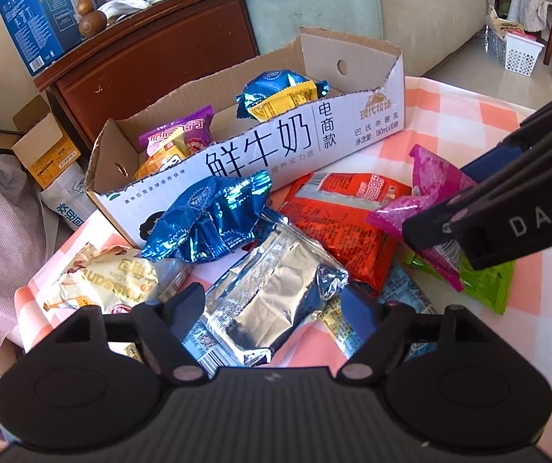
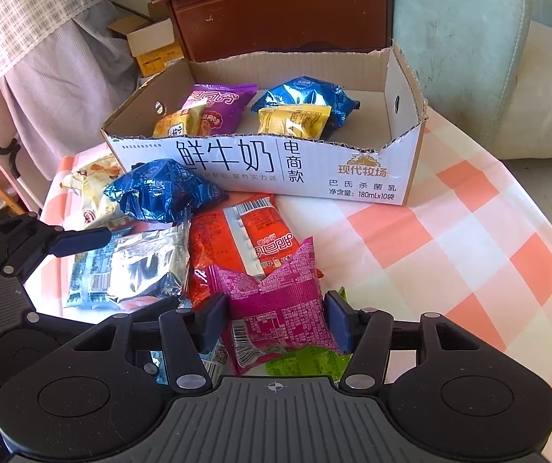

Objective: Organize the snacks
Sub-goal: 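Close right gripper on pink bag while left gripper moves toward silver foil bag, then hold pink bag in right gripper while left gripper lowers onto and grasps silver foil bag, then carry pink bag and silver foil bag over the cardboard box, then lower both bags into the box and open both grippers, then withdraw both grippers from the box toward the remaining bags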

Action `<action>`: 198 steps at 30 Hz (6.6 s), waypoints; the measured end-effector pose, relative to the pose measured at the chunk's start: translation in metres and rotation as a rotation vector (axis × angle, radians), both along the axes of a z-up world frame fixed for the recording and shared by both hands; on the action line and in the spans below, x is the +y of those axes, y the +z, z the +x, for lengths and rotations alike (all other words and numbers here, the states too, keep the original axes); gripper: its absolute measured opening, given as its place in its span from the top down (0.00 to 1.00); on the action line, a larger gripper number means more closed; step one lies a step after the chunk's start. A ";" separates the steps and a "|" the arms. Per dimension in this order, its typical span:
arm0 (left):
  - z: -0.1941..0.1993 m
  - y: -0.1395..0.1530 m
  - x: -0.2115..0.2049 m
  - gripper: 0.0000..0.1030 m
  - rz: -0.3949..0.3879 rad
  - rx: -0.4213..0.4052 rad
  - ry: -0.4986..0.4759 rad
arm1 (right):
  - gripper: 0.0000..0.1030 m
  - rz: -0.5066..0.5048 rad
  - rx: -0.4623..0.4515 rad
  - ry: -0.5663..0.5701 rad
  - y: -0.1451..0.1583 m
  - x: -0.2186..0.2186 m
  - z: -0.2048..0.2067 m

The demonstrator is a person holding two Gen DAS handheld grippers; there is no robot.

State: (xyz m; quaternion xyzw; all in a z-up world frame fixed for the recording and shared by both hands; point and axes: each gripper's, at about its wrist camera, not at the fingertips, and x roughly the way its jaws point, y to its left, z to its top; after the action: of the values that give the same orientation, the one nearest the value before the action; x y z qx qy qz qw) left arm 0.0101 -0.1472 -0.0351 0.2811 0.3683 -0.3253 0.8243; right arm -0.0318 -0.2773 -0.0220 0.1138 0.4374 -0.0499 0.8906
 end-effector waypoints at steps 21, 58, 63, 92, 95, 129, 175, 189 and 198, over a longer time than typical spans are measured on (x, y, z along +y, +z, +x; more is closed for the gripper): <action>0.000 -0.005 0.043 0.65 -0.094 0.254 0.474 | 0.47 0.009 0.005 0.013 -0.003 -0.003 0.002; 0.024 -0.010 0.031 0.27 -0.226 0.080 0.210 | 0.47 0.047 0.017 -0.061 -0.006 -0.017 0.028; 0.009 -0.010 0.033 0.27 -0.195 0.066 0.217 | 0.47 0.048 0.016 -0.055 -0.009 -0.012 0.033; -0.004 -0.002 0.031 0.26 -0.174 0.138 0.458 | 0.47 0.119 -0.023 -0.016 0.008 -0.010 -0.002; 0.005 -0.013 0.017 0.27 -0.109 0.118 0.470 | 0.47 0.125 -0.029 -0.013 0.009 -0.010 0.001; 0.028 0.068 0.032 0.44 -0.280 0.007 0.514 | 0.47 0.140 -0.213 -0.009 0.061 -0.015 0.011; 0.118 0.063 -0.003 0.24 -0.292 0.030 0.547 | 0.32 0.162 -0.251 -0.195 0.051 -0.044 0.105; 0.076 0.052 0.009 0.23 -0.239 0.107 0.559 | 0.30 0.063 -0.173 -0.112 0.044 -0.028 0.077; 0.055 0.041 0.018 0.23 -0.212 0.142 0.574 | 0.27 -0.030 -0.128 -0.046 0.039 -0.019 0.059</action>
State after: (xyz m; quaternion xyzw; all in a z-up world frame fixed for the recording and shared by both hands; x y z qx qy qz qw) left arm 0.0648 -0.1293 0.0058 0.0548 0.4532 -0.1345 0.8795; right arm 0.0276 -0.2960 0.0166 0.1133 0.3761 -0.0697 0.9170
